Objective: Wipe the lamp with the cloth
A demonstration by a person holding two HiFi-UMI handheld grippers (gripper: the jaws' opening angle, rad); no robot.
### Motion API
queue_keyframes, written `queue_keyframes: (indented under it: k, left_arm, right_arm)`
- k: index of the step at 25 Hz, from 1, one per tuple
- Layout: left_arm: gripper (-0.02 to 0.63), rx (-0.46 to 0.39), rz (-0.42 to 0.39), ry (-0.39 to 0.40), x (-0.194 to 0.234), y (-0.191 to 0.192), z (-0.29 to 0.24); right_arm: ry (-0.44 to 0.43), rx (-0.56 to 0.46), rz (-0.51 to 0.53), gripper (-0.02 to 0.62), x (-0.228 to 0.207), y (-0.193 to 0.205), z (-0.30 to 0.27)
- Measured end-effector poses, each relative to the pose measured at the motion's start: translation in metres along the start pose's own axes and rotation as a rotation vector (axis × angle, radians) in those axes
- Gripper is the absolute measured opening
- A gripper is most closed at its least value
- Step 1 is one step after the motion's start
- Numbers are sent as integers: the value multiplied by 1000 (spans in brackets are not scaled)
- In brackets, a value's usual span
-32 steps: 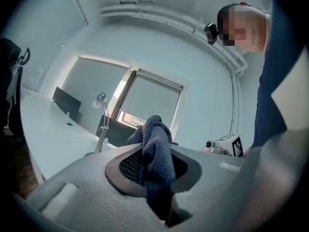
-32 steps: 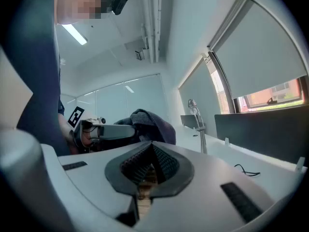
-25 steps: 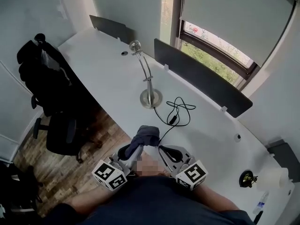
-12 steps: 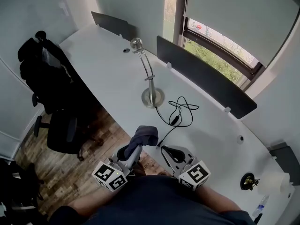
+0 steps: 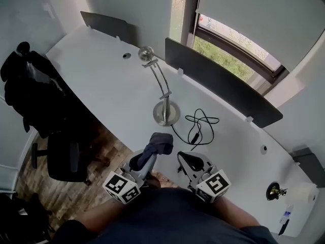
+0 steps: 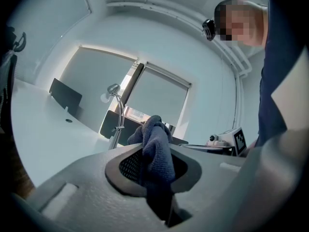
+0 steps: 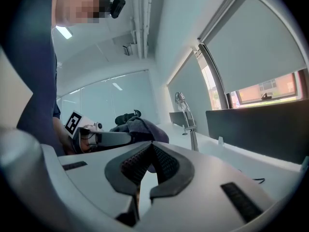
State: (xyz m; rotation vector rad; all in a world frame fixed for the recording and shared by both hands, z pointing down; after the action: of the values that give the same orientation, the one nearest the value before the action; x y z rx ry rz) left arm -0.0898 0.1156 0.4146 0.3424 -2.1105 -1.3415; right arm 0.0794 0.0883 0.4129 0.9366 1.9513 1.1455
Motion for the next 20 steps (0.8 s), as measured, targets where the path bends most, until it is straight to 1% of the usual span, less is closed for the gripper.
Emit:
queue_keyframes:
  k: [7, 12, 16, 20]
  left_arm:
    - [58, 56, 4, 77, 78, -19, -15]
    - [58, 92, 13, 123, 113, -28, -24]
    - [58, 132, 13, 128, 137, -25, -39]
    - [58, 164, 3, 111, 157, -21, -58]
  right_arm:
    - [110, 15, -26, 9, -18, -30, -60]
    - [176, 13, -6, 9, -22, -49, -91]
    - [201, 15, -27, 9, -30, -50, -107]
    - [203, 20, -40, 9, -39, -45, -114]
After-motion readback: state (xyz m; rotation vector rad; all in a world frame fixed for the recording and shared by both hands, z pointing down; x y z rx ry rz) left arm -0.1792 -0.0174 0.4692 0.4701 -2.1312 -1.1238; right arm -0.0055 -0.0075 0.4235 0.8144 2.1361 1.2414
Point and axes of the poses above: the fingertips, and each gripper's own axes: z backward along the fingers, x to its left, y out of its underside, the point moved 6 cm from there along z, backward along the fingers, and after that the axes turned 14 degrees about x, right-handed, at the moved point
